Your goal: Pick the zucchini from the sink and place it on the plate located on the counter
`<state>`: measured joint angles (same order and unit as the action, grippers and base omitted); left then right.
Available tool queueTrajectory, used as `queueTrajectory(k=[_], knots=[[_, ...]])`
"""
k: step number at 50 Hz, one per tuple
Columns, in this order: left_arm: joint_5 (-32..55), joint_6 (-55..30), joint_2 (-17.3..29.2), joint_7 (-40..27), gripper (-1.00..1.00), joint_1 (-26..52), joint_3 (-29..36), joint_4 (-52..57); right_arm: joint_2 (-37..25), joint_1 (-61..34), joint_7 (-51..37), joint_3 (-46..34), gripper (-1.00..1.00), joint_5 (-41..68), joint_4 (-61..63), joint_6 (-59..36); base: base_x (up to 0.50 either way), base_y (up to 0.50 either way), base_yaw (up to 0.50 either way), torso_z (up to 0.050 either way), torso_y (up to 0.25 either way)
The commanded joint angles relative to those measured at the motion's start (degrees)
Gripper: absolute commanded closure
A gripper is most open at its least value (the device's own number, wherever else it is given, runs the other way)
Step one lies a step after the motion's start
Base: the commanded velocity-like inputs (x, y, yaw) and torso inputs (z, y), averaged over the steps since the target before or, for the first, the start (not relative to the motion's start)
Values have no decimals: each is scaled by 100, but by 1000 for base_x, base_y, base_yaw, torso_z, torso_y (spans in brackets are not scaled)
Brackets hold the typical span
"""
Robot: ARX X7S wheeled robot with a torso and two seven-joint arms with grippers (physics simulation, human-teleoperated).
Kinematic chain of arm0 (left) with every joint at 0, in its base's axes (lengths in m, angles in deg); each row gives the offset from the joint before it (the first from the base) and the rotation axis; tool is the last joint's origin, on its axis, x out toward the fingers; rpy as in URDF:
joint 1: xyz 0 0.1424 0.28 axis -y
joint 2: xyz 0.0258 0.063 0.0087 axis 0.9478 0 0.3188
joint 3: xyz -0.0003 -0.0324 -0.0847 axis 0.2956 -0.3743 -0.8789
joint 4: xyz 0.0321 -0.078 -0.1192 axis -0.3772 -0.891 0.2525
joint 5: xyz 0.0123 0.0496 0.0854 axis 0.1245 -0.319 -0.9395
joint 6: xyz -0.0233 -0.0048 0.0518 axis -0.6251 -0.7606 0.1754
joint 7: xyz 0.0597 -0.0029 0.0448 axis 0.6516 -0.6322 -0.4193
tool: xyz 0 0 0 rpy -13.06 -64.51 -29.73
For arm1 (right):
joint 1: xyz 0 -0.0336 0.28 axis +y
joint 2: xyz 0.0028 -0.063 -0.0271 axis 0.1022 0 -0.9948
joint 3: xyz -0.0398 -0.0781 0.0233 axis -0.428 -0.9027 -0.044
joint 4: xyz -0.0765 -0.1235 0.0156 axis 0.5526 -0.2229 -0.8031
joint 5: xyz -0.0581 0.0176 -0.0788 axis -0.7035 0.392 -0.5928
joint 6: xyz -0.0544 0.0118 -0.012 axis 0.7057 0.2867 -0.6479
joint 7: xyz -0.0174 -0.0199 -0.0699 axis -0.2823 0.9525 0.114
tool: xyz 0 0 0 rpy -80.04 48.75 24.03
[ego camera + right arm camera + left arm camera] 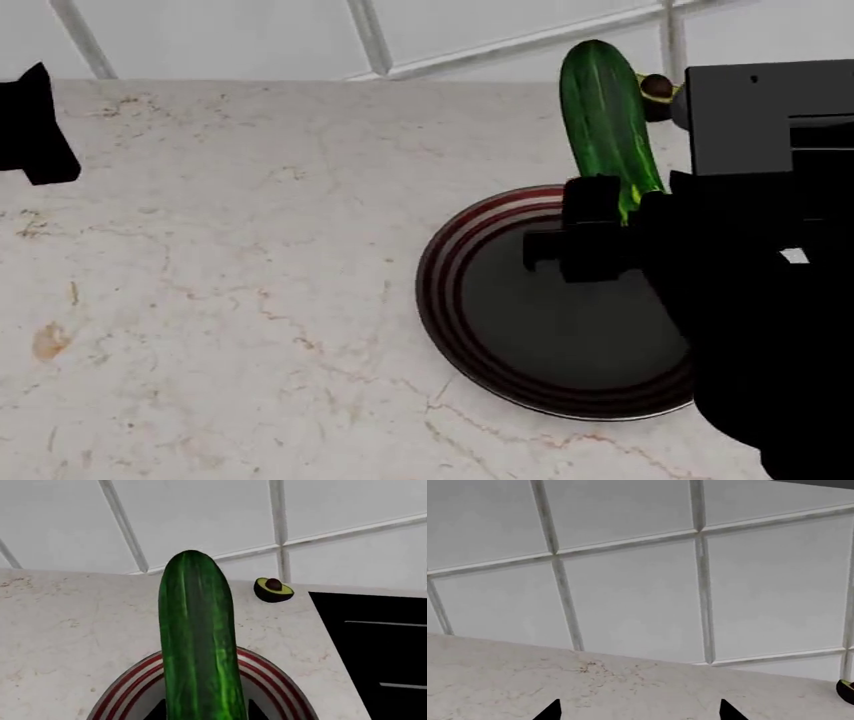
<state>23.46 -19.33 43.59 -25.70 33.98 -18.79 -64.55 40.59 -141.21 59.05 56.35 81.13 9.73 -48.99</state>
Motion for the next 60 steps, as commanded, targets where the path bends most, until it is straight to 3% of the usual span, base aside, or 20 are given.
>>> queueTrajectory(k=[1, 42, 43, 60], knots=[[-15, 63, 39, 18, -100, -51, 53, 17, -7, -2, -23, 42, 100, -17, 60, 45, 0, 0, 0, 0, 0], [-70, 202, 103, 106, -100, -59, 188, -9, -33, 5, -57, -20, 100, 22, 8, 68, 0, 0, 0, 0, 6], [-2796, -681, -1097, 2124, -100, 38, -675, 406, 1092, 16, 2860, 463, 100, -3858, 682, -919, 0, 0, 0, 0, 0], [-2802, -430, -1042, 2109, -100, -97, -646, 185, 1092, -43, 2790, 249, 100, -3895, -155, -535, 0, 0, 0, 0, 0]])
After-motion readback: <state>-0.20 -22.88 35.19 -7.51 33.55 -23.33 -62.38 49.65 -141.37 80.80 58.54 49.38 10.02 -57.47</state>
